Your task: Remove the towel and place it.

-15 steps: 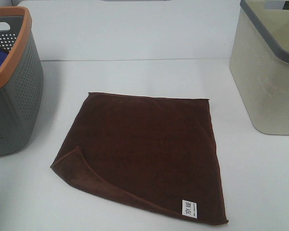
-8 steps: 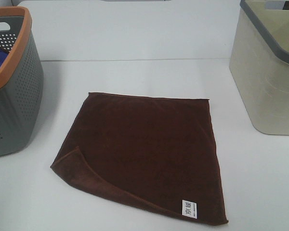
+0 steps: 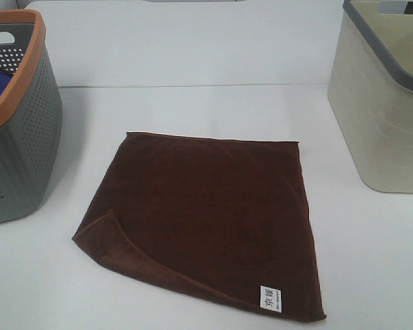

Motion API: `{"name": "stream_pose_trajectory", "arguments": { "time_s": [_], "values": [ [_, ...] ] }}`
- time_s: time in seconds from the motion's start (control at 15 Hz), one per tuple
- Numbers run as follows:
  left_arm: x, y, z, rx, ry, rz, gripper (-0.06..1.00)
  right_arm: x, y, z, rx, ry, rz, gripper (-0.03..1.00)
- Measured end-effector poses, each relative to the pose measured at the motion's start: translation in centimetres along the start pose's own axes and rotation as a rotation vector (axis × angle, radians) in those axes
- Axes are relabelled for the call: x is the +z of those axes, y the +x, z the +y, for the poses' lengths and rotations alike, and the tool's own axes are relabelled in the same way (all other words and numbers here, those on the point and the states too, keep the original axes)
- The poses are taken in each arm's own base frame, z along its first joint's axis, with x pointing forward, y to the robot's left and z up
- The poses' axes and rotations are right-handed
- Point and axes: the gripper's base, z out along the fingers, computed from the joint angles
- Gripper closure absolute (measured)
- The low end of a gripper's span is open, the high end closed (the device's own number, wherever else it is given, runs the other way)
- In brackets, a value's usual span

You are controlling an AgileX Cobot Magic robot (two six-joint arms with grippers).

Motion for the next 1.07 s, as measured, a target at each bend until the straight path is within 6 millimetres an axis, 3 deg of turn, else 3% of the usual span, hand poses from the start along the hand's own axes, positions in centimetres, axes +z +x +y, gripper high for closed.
{"name": "stream_pose_trajectory", "arguments": {
  "time_s": [0.33,0.6,1.07],
  "values": [
    [3.2,1.4,-0.2,-0.014,0.049,0.011,-0.04,0.1,0.1,0.2,0.001,-0.025,0.004,0.22],
    [3.3,1.5,-0.1,0.007,0.105,-0.01,-0.04,0.1,0.1,0.3,0.0,-0.027,0.005,0.22],
    [3.4,1.6,1.1,-0.161,-0.017,0.004,-0.04,1.0,0.5,0.4,-0.002,-0.03,0.007,0.22]
  ]
}}
